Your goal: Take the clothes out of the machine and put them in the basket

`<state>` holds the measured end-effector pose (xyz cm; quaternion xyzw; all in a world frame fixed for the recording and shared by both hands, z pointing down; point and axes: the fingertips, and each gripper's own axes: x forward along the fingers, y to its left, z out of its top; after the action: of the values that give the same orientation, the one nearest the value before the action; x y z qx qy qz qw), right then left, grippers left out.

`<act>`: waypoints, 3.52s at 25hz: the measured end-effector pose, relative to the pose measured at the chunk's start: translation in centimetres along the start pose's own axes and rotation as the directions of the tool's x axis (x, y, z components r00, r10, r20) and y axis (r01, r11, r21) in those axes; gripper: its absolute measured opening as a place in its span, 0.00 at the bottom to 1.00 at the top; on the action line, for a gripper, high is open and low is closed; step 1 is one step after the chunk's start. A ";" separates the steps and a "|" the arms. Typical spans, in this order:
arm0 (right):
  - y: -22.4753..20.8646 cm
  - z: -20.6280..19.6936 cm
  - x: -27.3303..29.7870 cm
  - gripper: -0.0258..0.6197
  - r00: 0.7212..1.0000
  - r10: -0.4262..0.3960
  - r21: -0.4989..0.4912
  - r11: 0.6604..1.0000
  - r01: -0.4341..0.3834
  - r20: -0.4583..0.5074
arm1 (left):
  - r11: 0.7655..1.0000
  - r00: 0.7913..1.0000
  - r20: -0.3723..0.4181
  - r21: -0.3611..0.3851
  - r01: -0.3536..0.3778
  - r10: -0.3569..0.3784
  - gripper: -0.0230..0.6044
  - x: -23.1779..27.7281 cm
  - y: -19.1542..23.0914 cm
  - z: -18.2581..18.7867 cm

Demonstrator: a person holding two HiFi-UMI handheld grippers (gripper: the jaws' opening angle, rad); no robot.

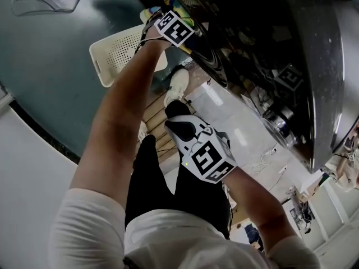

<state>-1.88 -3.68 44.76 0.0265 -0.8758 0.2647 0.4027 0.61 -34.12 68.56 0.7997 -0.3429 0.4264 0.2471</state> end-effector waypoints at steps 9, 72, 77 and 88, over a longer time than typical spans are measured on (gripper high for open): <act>-0.7 0.7 0.1 0.04 1.000 0.004 0.037 0.999 -0.005 0.029 | 0.996 0.999 -0.048 -0.086 0.018 -0.022 0.62 1.0 0.8 -0.9; 12.9 1.0 2.8 0.04 0.984 -0.089 0.004 0.996 0.090 0.155 | 0.932 0.963 0.243 -0.362 -0.018 0.113 0.24 -32.5 -1.1 -16.3; 11.9 1.2 3.4 0.04 0.990 -0.072 -0.012 0.997 0.074 0.123 | 0.903 0.964 0.205 -0.425 -0.067 0.169 0.24 -30.7 0.2 -19.6; 8.0 2.1 4.8 0.04 0.995 -0.047 -0.034 0.998 0.050 0.086 | 0.865 0.973 0.120 -0.488 -0.116 0.198 0.25 -25.2 2.0 -24.0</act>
<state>-8.59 2.97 43.55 0.0515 -0.8960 0.2376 0.3717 -23.27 -10.39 59.63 0.7159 -0.5209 0.2792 0.3718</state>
